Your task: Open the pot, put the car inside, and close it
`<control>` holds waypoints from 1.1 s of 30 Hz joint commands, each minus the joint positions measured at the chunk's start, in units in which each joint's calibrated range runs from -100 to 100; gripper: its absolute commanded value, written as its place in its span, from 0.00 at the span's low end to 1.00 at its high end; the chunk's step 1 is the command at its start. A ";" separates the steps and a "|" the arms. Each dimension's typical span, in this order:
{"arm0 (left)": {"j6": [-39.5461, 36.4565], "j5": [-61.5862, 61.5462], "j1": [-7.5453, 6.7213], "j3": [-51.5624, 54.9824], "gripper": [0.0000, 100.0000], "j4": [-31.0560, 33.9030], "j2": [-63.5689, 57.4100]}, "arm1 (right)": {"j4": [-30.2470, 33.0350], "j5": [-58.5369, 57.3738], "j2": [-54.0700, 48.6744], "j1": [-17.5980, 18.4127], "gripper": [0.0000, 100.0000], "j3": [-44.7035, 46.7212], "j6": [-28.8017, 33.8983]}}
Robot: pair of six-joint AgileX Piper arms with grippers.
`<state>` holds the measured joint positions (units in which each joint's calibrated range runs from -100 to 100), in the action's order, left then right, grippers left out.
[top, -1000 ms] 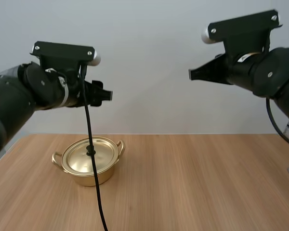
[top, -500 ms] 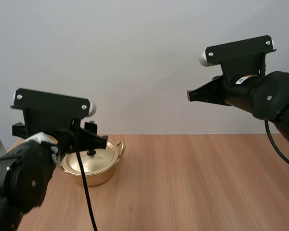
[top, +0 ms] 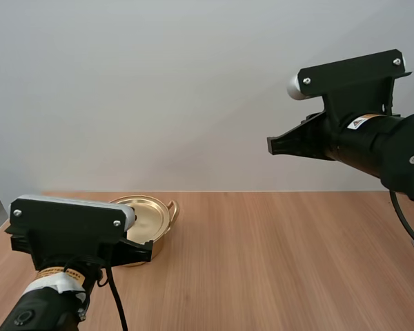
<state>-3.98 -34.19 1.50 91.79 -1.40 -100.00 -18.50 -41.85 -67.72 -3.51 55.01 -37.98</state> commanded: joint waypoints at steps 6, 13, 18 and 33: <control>-3.59 -2.85 -0.51 0.18 0.64 -0.11 0.00 | -0.02 -6.69 -0.95 -0.09 0.00 -0.04 4.17; -5.69 -2.68 -1.53 1.04 0.63 -1.28 0.00 | 0.22 -6.53 -1.35 -1.63 0.00 -0.04 4.17; -7.56 -1.64 -2.28 2.88 0.63 -1.38 0.00 | 0.22 -6.53 -1.35 -2.66 0.00 -0.04 4.17; -7.56 0.10 -2.68 4.91 0.63 -1.12 0.00 | -0.20 -7.07 -1.35 -3.05 0.00 -0.04 4.52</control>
<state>-11.53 -34.70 -1.24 96.10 -2.50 -100.00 -18.69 -48.86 -68.99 -6.55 55.01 -33.51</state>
